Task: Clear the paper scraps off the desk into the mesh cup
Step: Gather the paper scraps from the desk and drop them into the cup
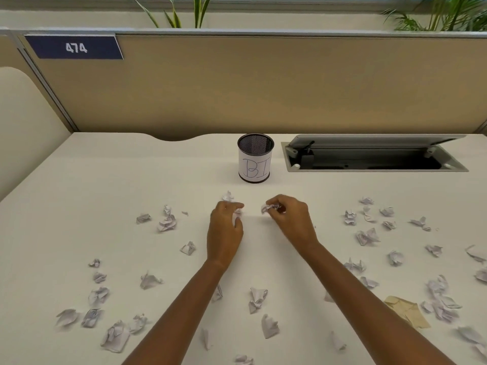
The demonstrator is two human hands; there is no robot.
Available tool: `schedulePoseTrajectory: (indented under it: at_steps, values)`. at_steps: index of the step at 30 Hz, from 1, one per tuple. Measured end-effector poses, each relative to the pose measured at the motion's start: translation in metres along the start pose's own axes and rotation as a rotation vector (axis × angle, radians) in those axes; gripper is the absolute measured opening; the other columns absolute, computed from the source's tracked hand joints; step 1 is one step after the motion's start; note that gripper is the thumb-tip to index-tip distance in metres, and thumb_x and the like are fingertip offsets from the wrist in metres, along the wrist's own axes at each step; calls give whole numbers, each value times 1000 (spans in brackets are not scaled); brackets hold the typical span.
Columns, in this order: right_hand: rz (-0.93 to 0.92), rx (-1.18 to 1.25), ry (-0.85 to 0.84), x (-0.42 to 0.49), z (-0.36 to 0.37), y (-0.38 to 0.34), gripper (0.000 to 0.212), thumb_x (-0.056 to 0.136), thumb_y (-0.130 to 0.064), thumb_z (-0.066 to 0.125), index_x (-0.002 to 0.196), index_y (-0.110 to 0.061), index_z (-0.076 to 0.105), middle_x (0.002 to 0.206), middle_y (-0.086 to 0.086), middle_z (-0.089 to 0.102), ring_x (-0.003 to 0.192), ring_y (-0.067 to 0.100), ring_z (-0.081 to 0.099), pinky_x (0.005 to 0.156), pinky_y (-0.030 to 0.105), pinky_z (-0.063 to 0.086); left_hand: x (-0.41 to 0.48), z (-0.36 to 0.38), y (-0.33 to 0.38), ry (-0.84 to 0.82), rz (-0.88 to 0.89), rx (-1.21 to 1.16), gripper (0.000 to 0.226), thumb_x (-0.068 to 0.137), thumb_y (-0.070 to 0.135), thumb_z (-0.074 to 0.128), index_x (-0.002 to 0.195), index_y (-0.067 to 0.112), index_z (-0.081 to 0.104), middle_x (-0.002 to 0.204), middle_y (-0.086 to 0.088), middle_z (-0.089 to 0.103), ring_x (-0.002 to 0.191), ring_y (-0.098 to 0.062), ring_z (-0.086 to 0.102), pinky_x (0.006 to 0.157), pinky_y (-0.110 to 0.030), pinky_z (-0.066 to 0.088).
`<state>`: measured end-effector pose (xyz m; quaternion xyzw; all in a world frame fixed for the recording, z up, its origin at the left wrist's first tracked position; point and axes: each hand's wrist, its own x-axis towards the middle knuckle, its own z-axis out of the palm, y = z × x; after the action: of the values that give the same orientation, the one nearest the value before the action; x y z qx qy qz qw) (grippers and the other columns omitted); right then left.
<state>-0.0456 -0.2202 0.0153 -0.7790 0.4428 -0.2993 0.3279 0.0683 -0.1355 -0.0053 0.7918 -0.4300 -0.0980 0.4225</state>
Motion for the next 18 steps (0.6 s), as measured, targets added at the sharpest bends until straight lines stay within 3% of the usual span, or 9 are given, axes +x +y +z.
schedulePoseTrajectory:
  at_steps: [5,9,14,18]
  values:
    - [-137,-6,154,54,-17,-36,10,83,-3,59,86,-1,68,89,16,71,77,25,59,73,30,44,19,-3,-6,-80,-5,258,52,90,17,57,139,16,40,148,-13,32,138,-27,29,110,-36,31]
    - [-216,-123,173,104,-20,-59,15,85,0,52,88,-2,66,97,15,69,91,28,59,78,29,42,34,-3,-3,-225,-84,272,62,90,26,59,144,21,30,157,-13,16,143,-28,20,113,-39,26]
    - [-155,-262,38,130,-9,-63,27,85,4,46,104,-1,64,113,22,59,102,35,55,86,40,44,43,-1,-2,-283,-56,300,48,91,14,56,137,14,44,145,-12,37,131,-29,37,108,-37,34]
    - [-149,-198,0,123,-6,-55,31,85,4,49,113,-4,60,122,20,52,106,35,55,91,41,45,44,2,-4,-245,-17,258,28,91,2,52,118,2,61,125,-15,54,116,-30,48,97,-40,45]
